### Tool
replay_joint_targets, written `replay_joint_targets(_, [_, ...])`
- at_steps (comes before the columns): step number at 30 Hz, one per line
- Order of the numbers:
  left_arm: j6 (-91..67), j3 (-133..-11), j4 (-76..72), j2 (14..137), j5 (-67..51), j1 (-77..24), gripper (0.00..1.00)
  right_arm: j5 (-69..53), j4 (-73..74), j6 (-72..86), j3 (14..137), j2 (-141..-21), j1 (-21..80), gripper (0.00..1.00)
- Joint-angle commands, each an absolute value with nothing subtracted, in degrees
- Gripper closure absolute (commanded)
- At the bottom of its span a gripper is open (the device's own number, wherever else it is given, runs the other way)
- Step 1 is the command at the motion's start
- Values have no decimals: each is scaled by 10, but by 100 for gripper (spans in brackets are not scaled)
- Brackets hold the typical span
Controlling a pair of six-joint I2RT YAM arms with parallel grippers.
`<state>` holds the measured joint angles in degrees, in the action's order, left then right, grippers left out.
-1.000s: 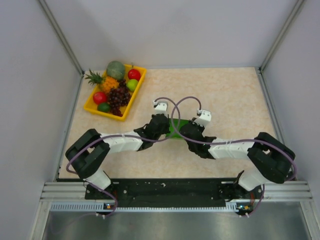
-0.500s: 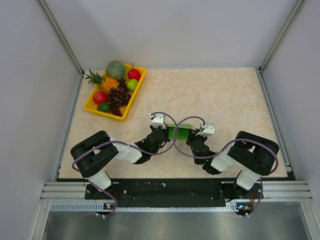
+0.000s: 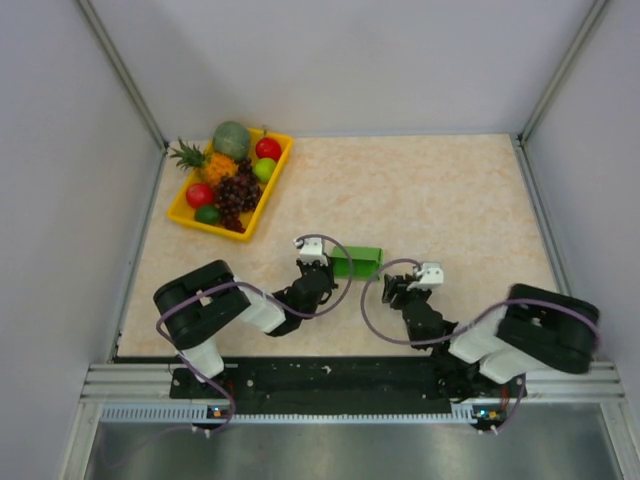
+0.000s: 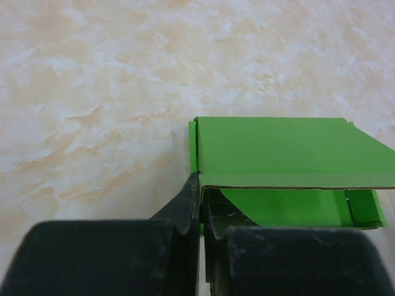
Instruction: Fold the paper box
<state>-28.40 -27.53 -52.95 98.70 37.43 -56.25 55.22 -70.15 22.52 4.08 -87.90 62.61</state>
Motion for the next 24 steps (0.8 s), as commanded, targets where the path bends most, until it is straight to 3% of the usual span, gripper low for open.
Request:
replay_joint_targets(1, [-279, -264, -519, 998, 408, -563, 100, 556, -259, 360, 89, -634, 634, 44])
replay_joint_targets(4, [-275, -266, -522, 1001, 409, -565, 100, 499, -138, 387, 96, -471, 616, 43])
replay_joint_targets(6, [-266, -276, -518, 1004, 407, -568, 100, 420, -59, 389, 100, -412, 541, 47])
replay_joint_targets(8, [-262, -282, -509, 1005, 413, -574, 100, 251, -1, 385, 135, -390, 428, 49])
replay_joint_targets(12, [-253, -293, -499, 1007, 418, -578, 100, 38, 80, 394, 256, -480, 346, 56])
replay_joint_targets(17, [-250, -296, -486, 1005, 422, -581, 100, -2, 106, 462, 405, -561, 337, 67])
replay_joint_targets(20, [-249, -304, -481, 1007, 422, -584, 100, -16, 84, 494, 454, -610, 312, 71])
replay_joint_targets(24, [-247, -309, -472, 1010, 430, -587, 100, -165, -52, 583, 461, -729, 308, 82])
